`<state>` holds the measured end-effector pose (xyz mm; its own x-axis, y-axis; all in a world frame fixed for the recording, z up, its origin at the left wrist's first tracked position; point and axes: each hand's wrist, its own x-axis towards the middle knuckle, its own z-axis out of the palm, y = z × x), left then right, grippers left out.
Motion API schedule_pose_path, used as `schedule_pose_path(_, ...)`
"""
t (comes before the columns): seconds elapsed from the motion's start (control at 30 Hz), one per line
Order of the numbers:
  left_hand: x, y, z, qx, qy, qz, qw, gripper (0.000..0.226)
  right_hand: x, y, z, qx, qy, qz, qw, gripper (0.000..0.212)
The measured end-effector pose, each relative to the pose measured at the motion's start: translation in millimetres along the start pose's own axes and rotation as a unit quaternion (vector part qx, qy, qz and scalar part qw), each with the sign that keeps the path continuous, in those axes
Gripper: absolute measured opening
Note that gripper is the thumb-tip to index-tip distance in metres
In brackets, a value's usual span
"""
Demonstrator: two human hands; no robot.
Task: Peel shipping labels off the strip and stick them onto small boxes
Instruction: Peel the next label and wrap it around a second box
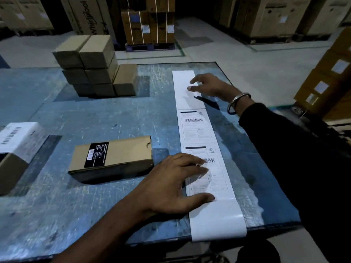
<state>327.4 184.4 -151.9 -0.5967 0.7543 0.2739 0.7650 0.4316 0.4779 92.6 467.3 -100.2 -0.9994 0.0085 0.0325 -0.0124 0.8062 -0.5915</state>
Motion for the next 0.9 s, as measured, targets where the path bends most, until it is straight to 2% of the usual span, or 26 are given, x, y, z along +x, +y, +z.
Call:
schedule_pose_path(0.17,0,-2,3,0.036,-0.002,0.009,0.999,0.068,-102,-18,22,-0.041,-0.014,-0.059,0.997,0.045)
schedule_pose_path(0.33,-2,-1,3,0.049,-0.006,0.036,0.998,0.067,-214,-23,31,-0.019,-0.060,-0.076,0.995,0.046)
schedule_pose_path(0.53,-19,7,3,0.029,0.017,0.034,0.999,0.055,-311,-28,47,0.078,0.022,-0.092,0.993,0.028)
schedule_pose_path(0.63,-23,11,2,-0.010,0.030,0.019,0.999,0.042,-334,-37,59,0.139,0.020,-0.100,0.985,0.026)
schedule_pose_path(0.77,-52,25,-1,0.023,0.133,-0.017,0.991,0.024,-345,-35,78,0.139,0.032,-0.127,0.982,0.046)
schedule_pose_path(0.9,-116,72,12,-0.039,0.260,-0.041,0.964,0.009,-351,-32,81,0.103,0.015,-0.149,0.983,0.034)
